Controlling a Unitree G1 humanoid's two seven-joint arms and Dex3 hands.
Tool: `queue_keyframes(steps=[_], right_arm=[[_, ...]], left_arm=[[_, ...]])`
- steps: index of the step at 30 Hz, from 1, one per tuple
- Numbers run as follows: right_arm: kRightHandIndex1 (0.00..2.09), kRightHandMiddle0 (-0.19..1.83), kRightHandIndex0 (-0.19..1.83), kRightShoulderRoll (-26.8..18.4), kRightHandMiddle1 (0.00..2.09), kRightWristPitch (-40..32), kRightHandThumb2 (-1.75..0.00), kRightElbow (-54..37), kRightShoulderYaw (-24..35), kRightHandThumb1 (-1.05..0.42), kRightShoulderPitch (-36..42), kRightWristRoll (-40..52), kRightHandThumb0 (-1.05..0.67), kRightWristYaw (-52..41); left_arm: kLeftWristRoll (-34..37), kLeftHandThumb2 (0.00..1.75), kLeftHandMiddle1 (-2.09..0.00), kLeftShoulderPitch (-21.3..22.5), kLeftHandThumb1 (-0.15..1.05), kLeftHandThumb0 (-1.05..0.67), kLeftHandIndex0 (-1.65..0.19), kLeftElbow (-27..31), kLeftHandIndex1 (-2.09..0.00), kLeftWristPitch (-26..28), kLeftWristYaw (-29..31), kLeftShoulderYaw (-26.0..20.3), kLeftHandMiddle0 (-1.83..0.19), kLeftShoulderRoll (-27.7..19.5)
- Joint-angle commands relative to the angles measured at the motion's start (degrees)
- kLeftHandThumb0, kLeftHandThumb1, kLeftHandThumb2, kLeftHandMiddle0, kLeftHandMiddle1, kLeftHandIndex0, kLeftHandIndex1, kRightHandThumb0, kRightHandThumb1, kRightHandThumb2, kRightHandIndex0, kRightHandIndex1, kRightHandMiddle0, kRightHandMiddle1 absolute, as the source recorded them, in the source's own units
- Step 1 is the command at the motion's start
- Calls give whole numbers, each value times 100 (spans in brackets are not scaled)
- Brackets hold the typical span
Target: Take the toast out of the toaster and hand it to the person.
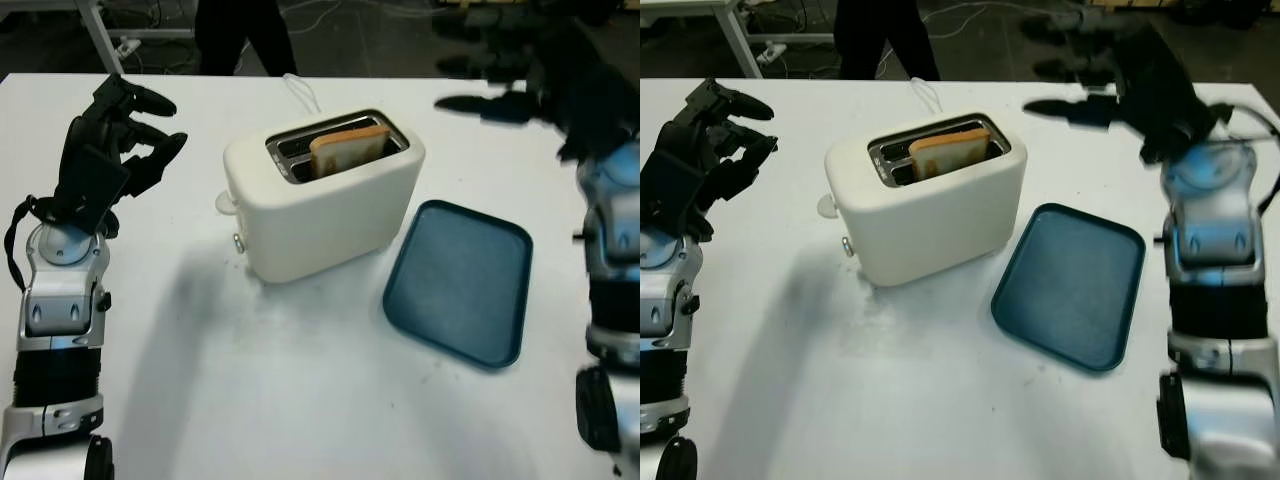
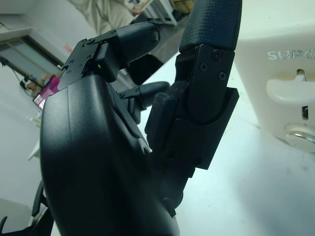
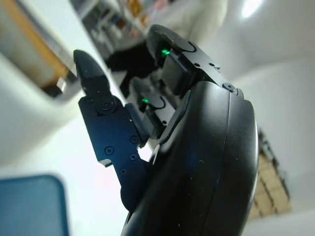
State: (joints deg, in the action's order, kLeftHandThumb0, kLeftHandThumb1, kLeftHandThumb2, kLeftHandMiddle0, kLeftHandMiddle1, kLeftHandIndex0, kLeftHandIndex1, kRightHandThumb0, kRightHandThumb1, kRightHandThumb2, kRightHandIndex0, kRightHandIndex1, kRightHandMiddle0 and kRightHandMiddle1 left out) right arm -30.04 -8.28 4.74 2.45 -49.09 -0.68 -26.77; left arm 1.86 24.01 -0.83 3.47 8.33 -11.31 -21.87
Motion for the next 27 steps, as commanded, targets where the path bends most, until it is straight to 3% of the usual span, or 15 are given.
queue_keyframes(steps=[1, 4, 8, 17, 27], right_arm=[[33, 88, 92, -10, 20, 150, 0, 45, -197, -58, -304, -23, -36, -193], [66, 91, 79, 32, 25, 445, 0, 105, -544, -56, -516, -297, -45, -272], [77, 96, 81, 115, 29, 1011, 0, 282, -1072, -55, -571, -950, -46, -120], [76, 99, 86, 181, 25, 1851, -1, 790, -1539, -60, -429, -1591, -31, -109], [66, 105, 91, 107, 15, 2789, 0, 1244, -1777, -60, -421, -2424, -32, 300]], left_arm=[[-1, 23, -157, -69, 92, -105, -25, 42, -149, 28, -32, 8, -25, 31], [-19, 22, -157, -81, 92, -105, -26, 86, -148, 95, -62, 2, -25, 65], [-26, 22, -155, -100, 92, -105, -25, 65, -147, 43, -57, -6, -25, 94], [-42, 23, -156, -150, 92, -105, -26, 57, -147, 6, -81, -11, -25, 87], [-33, 22, -153, -169, 92, -105, -28, 30, -143, -8, -73, -11, -27, 87]])
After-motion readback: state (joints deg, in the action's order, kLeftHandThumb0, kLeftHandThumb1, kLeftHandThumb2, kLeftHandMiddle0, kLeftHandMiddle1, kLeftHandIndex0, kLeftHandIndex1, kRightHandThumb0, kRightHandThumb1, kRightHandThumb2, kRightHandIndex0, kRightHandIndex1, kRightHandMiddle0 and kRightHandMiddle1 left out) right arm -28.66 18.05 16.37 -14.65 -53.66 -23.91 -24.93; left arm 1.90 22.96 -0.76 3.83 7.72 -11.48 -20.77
